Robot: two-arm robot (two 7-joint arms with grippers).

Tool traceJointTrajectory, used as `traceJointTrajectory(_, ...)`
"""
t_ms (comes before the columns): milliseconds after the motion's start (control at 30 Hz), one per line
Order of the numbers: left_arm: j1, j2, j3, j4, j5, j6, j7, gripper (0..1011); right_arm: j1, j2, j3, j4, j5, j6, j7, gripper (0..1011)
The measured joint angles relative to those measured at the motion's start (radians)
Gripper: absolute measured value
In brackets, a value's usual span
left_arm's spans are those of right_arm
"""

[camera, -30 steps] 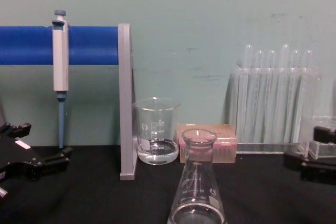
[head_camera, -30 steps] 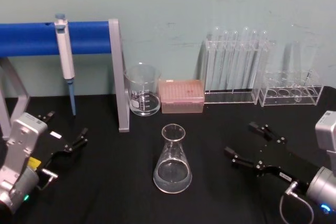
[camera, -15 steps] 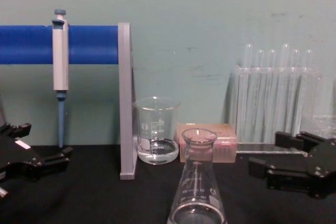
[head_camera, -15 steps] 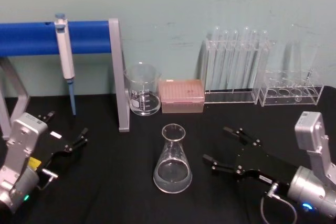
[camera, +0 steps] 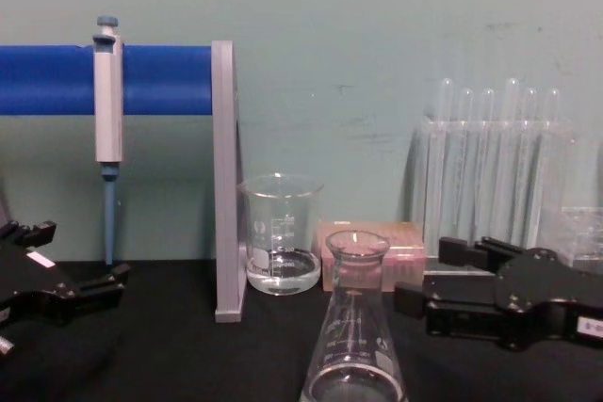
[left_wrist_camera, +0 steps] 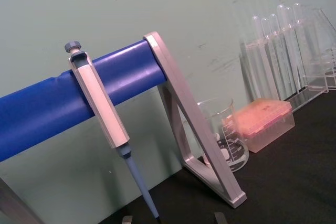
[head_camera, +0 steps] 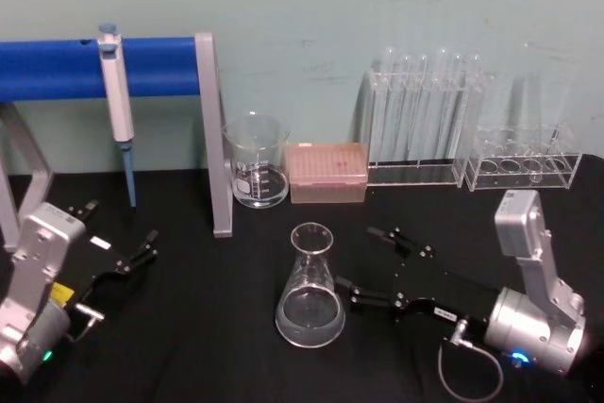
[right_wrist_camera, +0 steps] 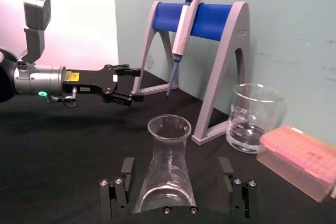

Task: Grasp the erlenmeyer flask with one hand, shake it three times, then place it back.

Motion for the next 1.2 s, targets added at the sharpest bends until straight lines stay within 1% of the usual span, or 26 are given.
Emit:
traceJointTrajectory(233,0.0,0.0,0.0,0.0,0.0,0.0,0.0,1001,0.055,-0.027,-0.028,0.063,0.0,-0.009,0.028,1000)
traceJointTrajectory(600,0.0,0.0,0.0,0.0,0.0,0.0,0.0,1001,0.121,-0.058,-0.063,0.145,-0.005,-0.025,0.067,1000)
traceJointTrajectory(1200,0.0,0.0,0.0,0.0,0.0,0.0,0.0,1001,0.197,-0.1,-0.099,0.25,0.006,-0.042,0.123,1000)
